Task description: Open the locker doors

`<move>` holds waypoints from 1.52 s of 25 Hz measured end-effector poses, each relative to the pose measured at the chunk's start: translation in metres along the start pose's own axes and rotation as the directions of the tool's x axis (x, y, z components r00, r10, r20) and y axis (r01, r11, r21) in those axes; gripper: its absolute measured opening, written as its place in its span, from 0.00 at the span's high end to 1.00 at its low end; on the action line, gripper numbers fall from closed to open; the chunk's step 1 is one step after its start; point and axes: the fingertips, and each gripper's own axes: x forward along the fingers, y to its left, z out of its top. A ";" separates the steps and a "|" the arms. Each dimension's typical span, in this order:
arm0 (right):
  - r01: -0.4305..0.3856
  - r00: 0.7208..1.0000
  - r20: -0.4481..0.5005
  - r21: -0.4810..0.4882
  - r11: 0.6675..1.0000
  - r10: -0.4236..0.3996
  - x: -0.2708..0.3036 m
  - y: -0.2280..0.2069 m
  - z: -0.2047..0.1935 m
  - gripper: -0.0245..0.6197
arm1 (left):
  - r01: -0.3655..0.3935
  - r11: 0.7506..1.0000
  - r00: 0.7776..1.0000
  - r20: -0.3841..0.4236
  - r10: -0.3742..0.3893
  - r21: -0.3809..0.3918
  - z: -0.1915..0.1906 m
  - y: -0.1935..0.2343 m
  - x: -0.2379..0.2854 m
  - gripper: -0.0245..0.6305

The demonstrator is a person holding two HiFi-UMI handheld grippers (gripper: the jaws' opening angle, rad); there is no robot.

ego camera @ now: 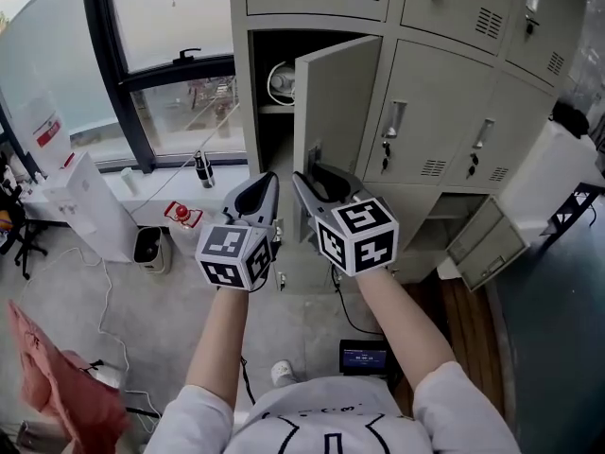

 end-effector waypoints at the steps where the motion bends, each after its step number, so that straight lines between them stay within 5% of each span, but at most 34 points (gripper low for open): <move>1: -0.003 1.000 -0.002 0.001 1.000 0.003 -0.007 -0.002 0.000 0.75 | 0.007 1.000 1.000 -0.001 -0.007 0.001 0.000 -0.007 0.001 0.95; 13: -0.054 0.998 0.020 -0.024 0.998 0.055 -0.080 -0.036 -0.002 0.73 | 0.070 0.997 0.998 -0.004 -0.069 0.017 0.001 -0.077 0.021 0.95; 27: 0.035 0.999 0.016 -0.017 0.999 -0.035 -0.151 -0.101 -0.006 0.77 | 0.101 0.994 0.995 -0.010 -0.101 0.029 0.001 -0.128 0.030 0.95; 38: 0.103 0.995 -0.009 -0.068 0.992 -0.104 -0.154 -0.107 -0.007 0.82 | 0.147 0.989 0.989 -0.001 -0.147 0.021 0.000 -0.144 0.020 0.95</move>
